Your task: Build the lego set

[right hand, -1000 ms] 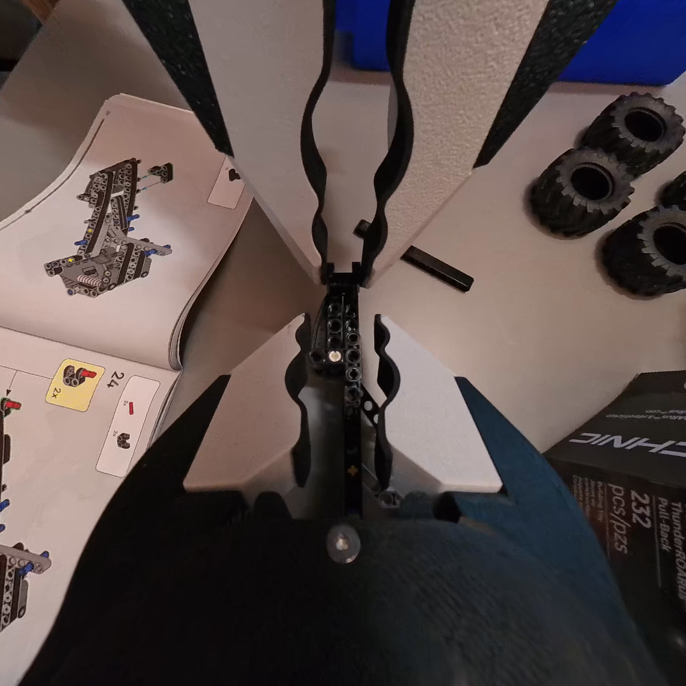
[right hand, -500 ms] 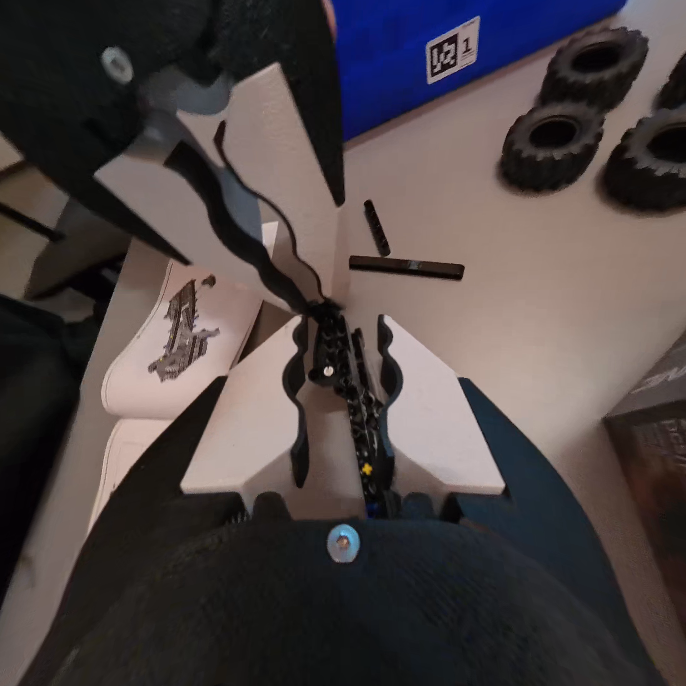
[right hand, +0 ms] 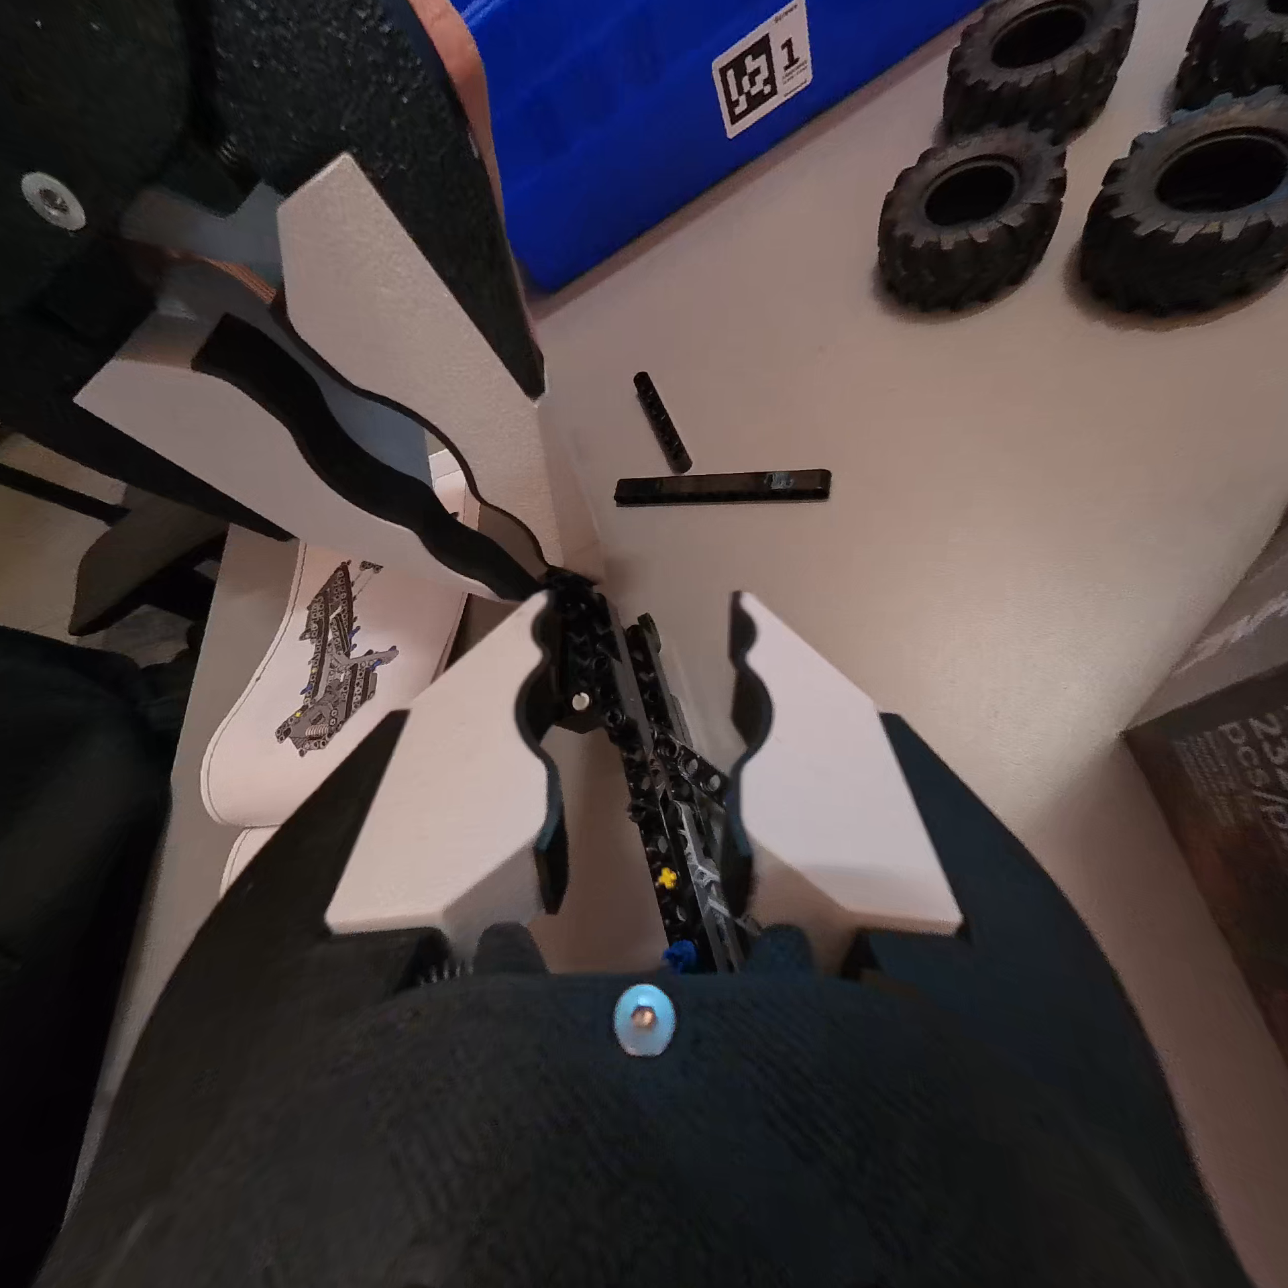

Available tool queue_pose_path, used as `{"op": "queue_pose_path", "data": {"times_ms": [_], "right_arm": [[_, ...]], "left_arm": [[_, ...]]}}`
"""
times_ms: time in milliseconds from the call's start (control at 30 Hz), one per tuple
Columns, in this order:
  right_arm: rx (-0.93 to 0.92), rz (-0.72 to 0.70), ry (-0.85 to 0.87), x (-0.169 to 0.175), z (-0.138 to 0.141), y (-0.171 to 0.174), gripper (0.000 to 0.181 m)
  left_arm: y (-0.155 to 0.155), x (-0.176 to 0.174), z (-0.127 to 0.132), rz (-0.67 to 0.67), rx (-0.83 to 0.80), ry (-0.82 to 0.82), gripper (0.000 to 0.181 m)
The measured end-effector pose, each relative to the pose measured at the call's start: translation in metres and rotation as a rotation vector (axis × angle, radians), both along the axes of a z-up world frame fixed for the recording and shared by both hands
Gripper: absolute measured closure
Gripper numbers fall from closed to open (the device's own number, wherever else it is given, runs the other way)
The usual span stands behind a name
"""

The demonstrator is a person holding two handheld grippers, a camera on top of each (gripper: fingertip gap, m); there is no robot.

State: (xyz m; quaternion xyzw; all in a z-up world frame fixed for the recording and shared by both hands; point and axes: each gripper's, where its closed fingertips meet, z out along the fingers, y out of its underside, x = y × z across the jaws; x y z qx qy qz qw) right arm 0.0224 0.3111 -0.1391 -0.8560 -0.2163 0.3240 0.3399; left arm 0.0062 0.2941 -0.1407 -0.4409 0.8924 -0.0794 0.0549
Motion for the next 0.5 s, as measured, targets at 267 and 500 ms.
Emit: {"op": "queue_pose_path", "data": {"times_ms": [267,500], "right_arm": [[0.063,-0.010,-0.070,0.004,0.008,0.002,0.122],[0.012,-0.001,-0.036,0.002,0.000,0.001,0.123]], "left_arm": [[-0.001,0.002,0.000,0.011,-0.005,-0.002,0.167],[-0.001,0.002,-0.001,0.005,0.017,0.007,0.167]]}}
